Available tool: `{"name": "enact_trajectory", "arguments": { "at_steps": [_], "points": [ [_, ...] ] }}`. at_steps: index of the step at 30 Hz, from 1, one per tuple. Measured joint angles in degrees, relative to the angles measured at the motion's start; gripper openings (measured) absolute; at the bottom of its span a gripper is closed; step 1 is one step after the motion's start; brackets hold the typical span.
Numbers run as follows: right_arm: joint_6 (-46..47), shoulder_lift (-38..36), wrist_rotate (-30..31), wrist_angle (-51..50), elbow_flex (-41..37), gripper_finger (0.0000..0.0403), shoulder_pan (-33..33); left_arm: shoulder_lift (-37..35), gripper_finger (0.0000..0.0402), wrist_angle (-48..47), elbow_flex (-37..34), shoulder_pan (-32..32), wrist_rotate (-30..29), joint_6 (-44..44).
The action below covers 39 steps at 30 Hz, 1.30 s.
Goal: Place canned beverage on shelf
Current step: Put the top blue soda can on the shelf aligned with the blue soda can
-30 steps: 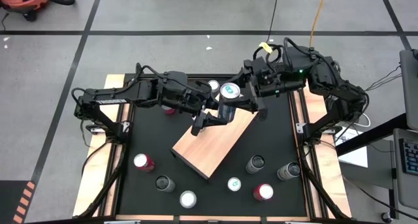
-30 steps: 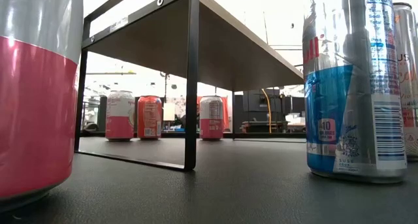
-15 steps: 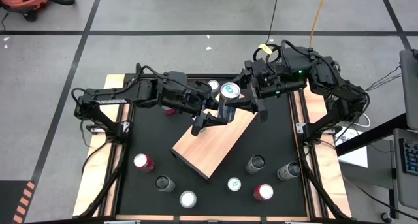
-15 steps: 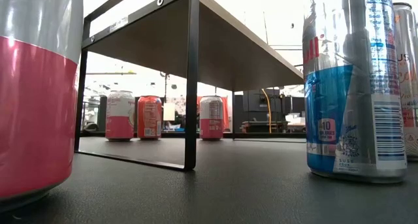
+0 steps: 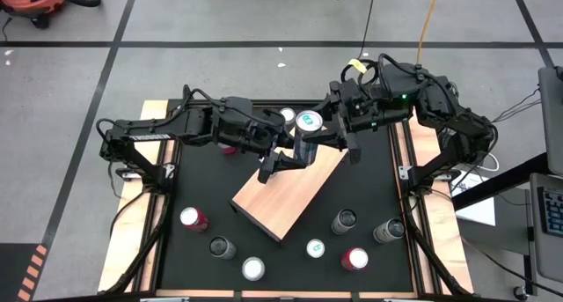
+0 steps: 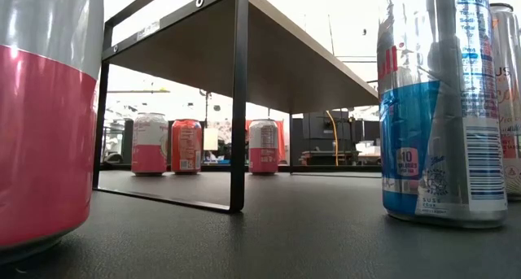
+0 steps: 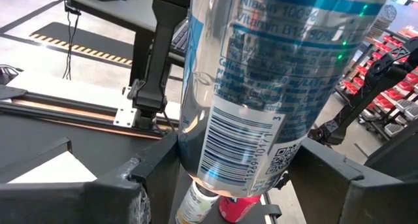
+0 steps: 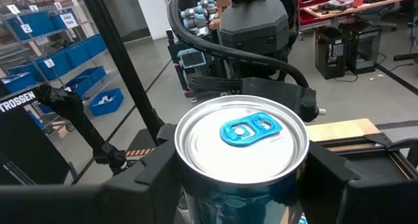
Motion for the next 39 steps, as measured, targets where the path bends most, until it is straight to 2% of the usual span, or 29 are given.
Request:
{"name": "enact_trajectory", "arguments": {
  "at_steps": [4, 11, 14, 21, 29, 32, 36, 39],
  "points": [
    [-0.2, -0.5, 0.1, -0.4, 0.0, 0.0214, 0.0, 0.0, 0.0259, 0.4, 0.0, -0.1, -1.4, 0.0],
    [-0.2, -2.3, -0.1, -2.6, 0.0, 0.0214, 0.0, -0.6, 0.0338, 2.5, 0.0, 0.3, -3.7, -2.9],
    [-1.3, -3.1, -0.1, -3.6, 0.0, 0.0213, 0.0, -1.0, 0.0357, 2.7, 0.0, 0.5, -5.6, -4.4],
    [-1.9, -5.0, -0.2, -10.2, 0.0, 0.0213, 0.4, -3.7, 0.0359, 1.6, 0.0, 0.8, -13.1, -11.3],
    [-2.3, -5.3, 0.1, -19.3, -0.2, 0.0212, 5.1, -8.0, 0.0358, -5.6, 0.0, 0.7, -16.6, -14.8],
    [-0.7, -5.4, 3.0, -19.2, -0.9, 0.0212, 7.2, -9.5, 0.0358, -8.0, 0.0, 0.8, -17.5, -14.9],
    [1.5, -5.3, 11.8, -18.4, -3.4, 0.0212, 10.2, -10.9, 0.0358, -10.9, 0.0, 1.6, -17.7, -14.5],
    [3.4, -5.3, 18.0, -14.1, -7.6, 0.0212, 12.1, -11.9, 0.0358, -13.7, 0.0, 1.7, -17.9, -13.7]
  ]
}}
